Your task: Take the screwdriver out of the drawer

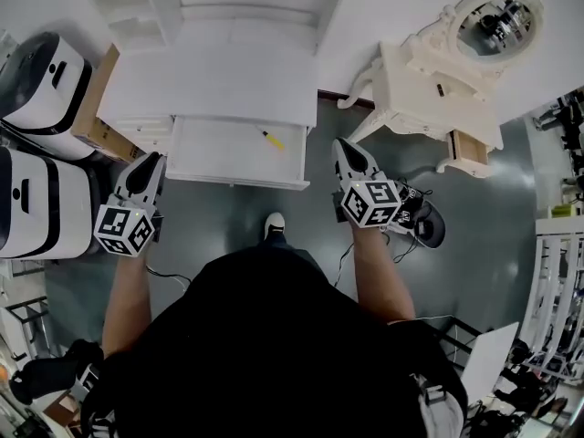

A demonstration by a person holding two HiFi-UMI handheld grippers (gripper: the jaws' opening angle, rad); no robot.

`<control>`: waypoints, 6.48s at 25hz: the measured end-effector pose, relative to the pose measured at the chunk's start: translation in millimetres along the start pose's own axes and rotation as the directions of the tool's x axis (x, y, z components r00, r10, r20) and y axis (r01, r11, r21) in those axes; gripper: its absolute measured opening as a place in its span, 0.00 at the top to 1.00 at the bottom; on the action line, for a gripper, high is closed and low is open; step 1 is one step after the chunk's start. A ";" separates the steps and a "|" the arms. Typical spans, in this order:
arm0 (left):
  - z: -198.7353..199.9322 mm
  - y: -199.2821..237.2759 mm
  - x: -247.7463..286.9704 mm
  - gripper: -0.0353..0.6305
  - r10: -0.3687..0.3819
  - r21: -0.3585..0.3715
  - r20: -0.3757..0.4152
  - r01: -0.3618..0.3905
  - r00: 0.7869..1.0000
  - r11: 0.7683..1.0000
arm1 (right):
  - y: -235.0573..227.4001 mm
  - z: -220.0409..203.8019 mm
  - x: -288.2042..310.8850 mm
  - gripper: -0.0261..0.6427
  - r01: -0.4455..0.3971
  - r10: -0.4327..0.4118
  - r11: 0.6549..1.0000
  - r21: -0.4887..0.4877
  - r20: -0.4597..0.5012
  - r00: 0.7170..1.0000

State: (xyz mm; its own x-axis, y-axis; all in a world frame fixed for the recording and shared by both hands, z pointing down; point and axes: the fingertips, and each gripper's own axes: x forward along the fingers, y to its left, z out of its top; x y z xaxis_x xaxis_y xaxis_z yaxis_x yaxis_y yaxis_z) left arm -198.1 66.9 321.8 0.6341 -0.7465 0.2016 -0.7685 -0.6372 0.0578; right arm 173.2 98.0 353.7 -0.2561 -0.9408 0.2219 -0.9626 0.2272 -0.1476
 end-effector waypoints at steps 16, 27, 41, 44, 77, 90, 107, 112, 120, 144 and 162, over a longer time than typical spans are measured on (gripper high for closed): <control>31.2 -12.6 122.3 0.86 0.096 -0.015 0.006 -0.096 0.995 0.995 | -100.6 33.0 89.4 0.94 -0.122 0.122 0.992 -0.034 -0.021 0.992; 37.3 -22.3 148.8 0.86 0.129 -0.008 -0.006 -0.129 0.992 0.992 | -119.6 44.5 113.4 0.94 -0.212 0.212 0.977 -0.012 0.007 0.977; 39.1 -5.7 179.3 0.86 0.081 -0.010 0.008 -0.081 0.997 0.997 | -124.6 46.2 126.1 0.94 -0.181 0.181 0.983 -0.041 -0.013 0.983; 40.6 -1.1 189.9 0.86 0.065 -0.012 0.008 -0.065 0.998 0.998 | -126.9 48.0 130.9 0.94 -0.170 0.170 0.985 -0.039 -0.021 0.985; -4.7 98.7 212.8 0.86 0.047 -0.107 -0.091 -0.056 0.995 0.993 | -89.6 -40.5 233.2 0.94 -0.161 0.150 0.987 -0.023 -0.259 0.954; -27.5 122.5 210.4 0.86 0.056 -0.127 -0.123 -0.072 0.991 0.989 | -75.8 -135.3 255.9 0.94 -0.177 0.150 0.984 -0.024 -0.424 0.893; -52.3 141.5 234.8 0.86 0.026 -0.130 -0.178 -0.050 0.984 0.990 | -53.6 -239.2 275.2 0.93 -0.262 0.178 0.964 -0.049 -0.611 0.771; -61.6 152.9 241.6 0.86 0.026 -0.131 -0.199 -0.053 0.980 0.990 | -47.7 -266.8 282.9 0.92 -0.286 0.186 0.957 -0.050 -0.652 0.735; -78.2 164.7 252.2 0.86 0.014 -0.146 -0.230 -0.048 0.973 0.988 | -43.6 -317.3 288.9 0.91 -0.302 0.167 0.951 -0.063 -0.717 0.676; -122.1 182.6 296.7 0.86 -0.055 -0.179 -0.290 0.002 0.955 0.984 | -61.3 -419.7 321.5 0.80 -0.271 0.073 0.958 -0.088 -0.844 0.532; -142.4 183.9 292.3 0.86 -0.072 -0.187 -0.328 0.010 0.942 0.982 | -64.1 -456.6 328.3 0.78 -0.345 -0.016 0.920 -0.185 -0.899 0.437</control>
State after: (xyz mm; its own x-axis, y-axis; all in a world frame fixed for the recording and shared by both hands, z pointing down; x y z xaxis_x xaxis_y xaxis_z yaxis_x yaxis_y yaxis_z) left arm -166.2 -241.3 530.6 0.6248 -0.5946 0.5060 -0.7645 -0.5976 0.2417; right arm 110.5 -110.7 876.1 -0.1757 -0.1889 0.9662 -0.8136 0.5804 -0.0345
